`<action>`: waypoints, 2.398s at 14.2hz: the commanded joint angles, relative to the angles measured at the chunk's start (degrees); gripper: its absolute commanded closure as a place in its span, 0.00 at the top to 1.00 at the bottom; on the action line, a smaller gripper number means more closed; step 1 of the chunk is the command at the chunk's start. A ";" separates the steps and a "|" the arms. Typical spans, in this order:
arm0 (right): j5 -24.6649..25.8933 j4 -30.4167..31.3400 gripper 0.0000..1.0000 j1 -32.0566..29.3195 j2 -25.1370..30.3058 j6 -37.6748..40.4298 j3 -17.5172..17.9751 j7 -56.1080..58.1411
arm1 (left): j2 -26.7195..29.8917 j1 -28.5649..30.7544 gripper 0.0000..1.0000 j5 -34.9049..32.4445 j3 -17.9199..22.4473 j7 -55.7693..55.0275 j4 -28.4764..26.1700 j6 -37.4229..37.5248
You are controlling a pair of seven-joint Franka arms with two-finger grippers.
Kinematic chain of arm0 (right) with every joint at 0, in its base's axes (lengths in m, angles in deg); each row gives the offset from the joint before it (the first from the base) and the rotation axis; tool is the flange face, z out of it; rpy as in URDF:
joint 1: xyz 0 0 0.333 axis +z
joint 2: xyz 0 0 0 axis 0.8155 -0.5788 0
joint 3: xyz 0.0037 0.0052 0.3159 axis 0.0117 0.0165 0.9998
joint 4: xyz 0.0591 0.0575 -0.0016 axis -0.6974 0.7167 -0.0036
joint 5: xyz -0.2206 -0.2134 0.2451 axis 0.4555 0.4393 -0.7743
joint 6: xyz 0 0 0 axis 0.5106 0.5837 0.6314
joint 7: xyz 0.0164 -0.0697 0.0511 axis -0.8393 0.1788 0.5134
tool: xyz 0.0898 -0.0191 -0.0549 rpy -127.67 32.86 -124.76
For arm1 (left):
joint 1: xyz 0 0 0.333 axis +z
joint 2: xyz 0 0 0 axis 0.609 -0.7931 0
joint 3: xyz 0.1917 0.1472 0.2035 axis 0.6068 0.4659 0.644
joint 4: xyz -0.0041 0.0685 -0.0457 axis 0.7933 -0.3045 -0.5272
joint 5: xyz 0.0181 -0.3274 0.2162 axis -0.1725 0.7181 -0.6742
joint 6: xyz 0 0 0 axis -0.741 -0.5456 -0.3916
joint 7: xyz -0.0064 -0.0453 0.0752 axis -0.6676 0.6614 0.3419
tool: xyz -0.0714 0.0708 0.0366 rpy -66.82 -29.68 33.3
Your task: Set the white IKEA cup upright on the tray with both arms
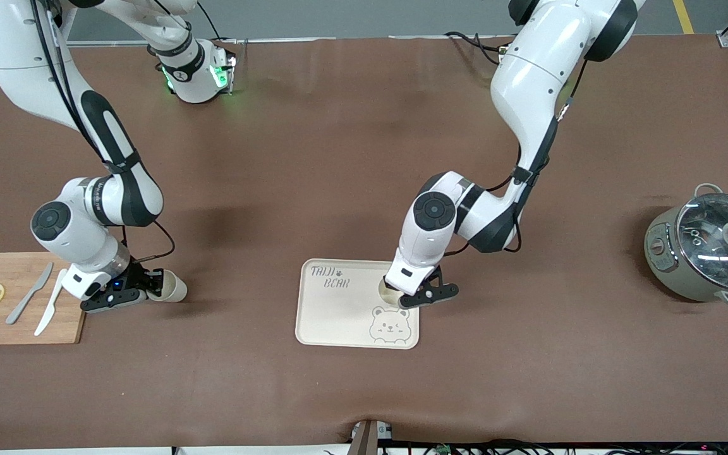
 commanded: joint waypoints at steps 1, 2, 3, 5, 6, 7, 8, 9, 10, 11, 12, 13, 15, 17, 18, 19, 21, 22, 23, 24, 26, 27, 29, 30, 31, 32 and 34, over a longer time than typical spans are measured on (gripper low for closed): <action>0.49 0.32 0.09 -0.02 -0.21 -1.41 0.12 0.39 | -1.42 -0.92 0.00 -1.33 0.92 -1.79 1.70 -1.11; 0.49 0.32 0.04 -0.02 -0.21 -1.41 0.12 0.39 | -1.42 -0.92 0.00 -1.33 0.92 -1.88 1.70 -1.11; 0.49 0.32 0.01 -0.02 -0.21 -1.41 0.12 0.39 | -1.69 -0.92 0.00 -1.33 0.92 -1.88 1.70 -1.20; 0.49 0.40 0.01 -0.11 -0.21 -1.41 0.13 0.39 | -1.86 -0.92 0.00 -1.42 0.92 -1.97 1.62 -1.82; 0.49 0.32 0.01 -0.11 -0.21 -1.50 0.12 0.39 | -1.86 -1.01 0.00 -1.42 0.92 -1.97 1.61 -1.90; 0.49 0.32 0.01 -0.11 -0.21 -1.50 0.12 0.39 | -1.86 -1.01 0.00 -1.42 0.92 -1.97 1.61 -1.82; 0.49 0.32 0.02 -0.11 -0.21 -1.50 0.21 0.39 | -1.86 -1.01 0.00 -1.42 0.92 -1.97 1.61 -1.82; 0.49 0.32 0.02 -0.11 -0.21 -1.41 0.21 0.39 | -1.78 -1.01 0.00 -1.50 1.01 -1.88 1.53 -1.82; 0.49 0.23 0.02 -0.11 -0.21 -1.41 0.13 0.39 | -1.78 -1.01 0.00 -1.51 1.01 -1.62 1.44 -1.82; 0.49 0.06 0.02 -0.11 -0.21 -1.41 0.12 0.30 | -1.78 -1.01 0.12 -1.59 1.01 -1.53 1.44 -1.82; 0.49 -0.21 0.01 -0.11 -0.12 -1.15 0.21 0.21 | -1.78 -1.01 0.19 -1.94 1.01 -1.62 1.44 -1.82; 0.49 -0.56 0.01 -0.11 -0.04 -0.71 0.13 0.12 | -1.78 -1.01 0.22 -2.38 1.01 -1.62 1.44 -1.82; 0.40 -1.35 0.01 -0.03 0.23 -0.10 0.21 -0.05 | -1.69 -1.01 0.34 -2.47 1.01 -1.62 1.44 -1.82; 0.31 -3.71 0.00 -0.11 0.58 5.06 0.21 -0.05 | -1.34 -1.10 0.59 -2.74 0.92 -1.79 1.44 -1.73; 0.14 -5.47 0.00 -0.11 0.67 8.48 0.21 0.03 | -1.08 -1.10 0.75 -2.74 1.01 -1.71 1.44 -1.29; -0.13 -7.22 0.00 -0.11 0.67 11.65 0.21 0.03 | -0.90 -1.18 0.90 -3.17 1.10 -1.71 1.44 -1.03; -0.30 -9.87 0.00 -0.03 0.67 16.50 0.30 -0.40 | -0.46 -1.80 1.00 -4.75 1.10 -1.88 1.53 1.16; -0.39 -10.84 0.00 0.50 0.67 18.00 0.39 -0.49 | 0.15 -1.63 1.00 -4.76 1.10 -1.88 1.53 2.04; -0.83 -12.24 0.00 1.20 0.67 19.75 0.56 -0.93 | 1.03 -1.36 1.00 -4.76 1.01 -1.62 1.53 3.35; -1.53 -14.17 0.00 1.64 0.67 22.81 0.65 -2.24 | 1.82 -1.10 1.00 -4.76 1.01 -1.36 1.53 5.46; -1.80 -18.30 0.00 2.78 0.76 29.58 0.74 -5.14 | 4.89 -0.14 1.00 -4.76 0.84 0.39 1.53 10.81; -1.80 -20.23 0.00 3.83 0.76 32.40 0.74 -7.41 | 6.21 1.35 1.00 -4.41 0.66 2.23 1.53 14.06; -1.80 -22.96 0.01 6.20 0.84 36.28 0.74 -12.33 | 9.28 3.29 1.00 -3.19 0.40 7.41 1.53 19.25; -1.89 -23.58 0.01 7.35 0.84 36.73 0.74 -14.79 | 10.69 4.52 1.00 -1.78 0.48 10.22 1.53 20.93; -1.89 -23.76 0.01 8.58 0.93 36.73 0.83 -17.43 | 12.01 5.75 1.00 -1.07 0.48 13.29 1.53 22.25; -2.67 -23.85 0.01 9.46 1.11 36.56 0.83 -20.68 | 12.98 6.98 1.00 -0.81 0.48 16.11 1.44 23.13; -6.00 -24.29 0.01 11.30 1.20 35.68 0.83 -26.22 | 14.57 10.05 1.00 -0.45 0.40 21.38 1.35 25.15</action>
